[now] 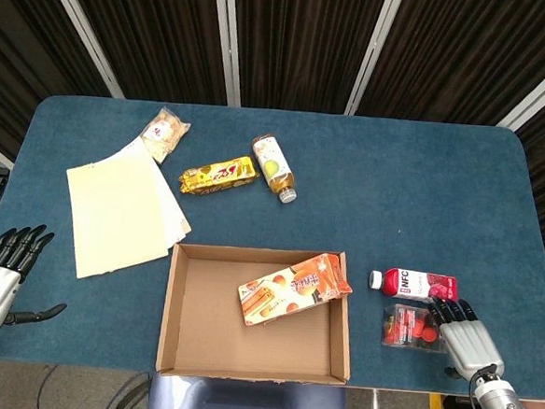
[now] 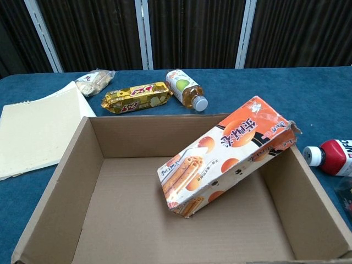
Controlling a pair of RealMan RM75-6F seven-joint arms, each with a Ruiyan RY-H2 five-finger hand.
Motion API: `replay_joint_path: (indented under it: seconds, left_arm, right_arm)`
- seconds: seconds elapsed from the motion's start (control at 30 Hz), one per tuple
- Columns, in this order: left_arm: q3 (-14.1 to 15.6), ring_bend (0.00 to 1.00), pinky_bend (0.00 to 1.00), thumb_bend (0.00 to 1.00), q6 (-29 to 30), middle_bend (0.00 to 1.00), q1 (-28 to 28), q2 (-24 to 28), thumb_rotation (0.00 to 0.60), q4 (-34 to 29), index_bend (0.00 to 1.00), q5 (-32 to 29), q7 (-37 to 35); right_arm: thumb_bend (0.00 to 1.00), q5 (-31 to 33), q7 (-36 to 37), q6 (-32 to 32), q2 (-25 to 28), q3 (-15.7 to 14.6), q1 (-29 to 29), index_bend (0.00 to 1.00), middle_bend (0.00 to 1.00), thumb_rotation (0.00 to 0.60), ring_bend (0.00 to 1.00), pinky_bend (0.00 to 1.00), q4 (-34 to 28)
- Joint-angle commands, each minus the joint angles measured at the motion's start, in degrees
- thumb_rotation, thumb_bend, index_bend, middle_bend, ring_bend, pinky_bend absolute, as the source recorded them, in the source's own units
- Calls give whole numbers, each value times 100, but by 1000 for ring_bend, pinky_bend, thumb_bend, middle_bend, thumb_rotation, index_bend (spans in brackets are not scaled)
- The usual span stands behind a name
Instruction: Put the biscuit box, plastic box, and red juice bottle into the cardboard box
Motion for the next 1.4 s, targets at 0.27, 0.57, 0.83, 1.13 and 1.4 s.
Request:
replay_joint_path:
  seconds: [0.27,0.57,0.83,1.13,1.4]
  left_arm:
    - [-49,0,0,23,-217,0,-66,-106,422,24,0,-204,188]
    - [-120,0,0,25,-283,0,-80,-125,423,48,0,-395,198]
    - [-123,0,0,24,-175,0,-33,-66,422,10,0,-371,147]
    - [-145,0,0,24,-65,0,6,-17,423,21,0,-348,27]
    - [-160,0,0,23,-89,0,0,-39,420,44,0,-383,68]
  right_arm:
    - [88,75,386,-557,-647,177,252,3,9,600,8,185,807]
    - [338,163,412,-888,-868,166,381,478,465,600,485,715,1098]
    - [408,230,16,-625,-754,184,342,699,660,600,703,951,849]
    - [417,292,-610,-114,-16,478,464,730,664,600,724,976,-225]
    - [417,781,-1174,-33,749,907,833,731,664,600,724,976,-1152]
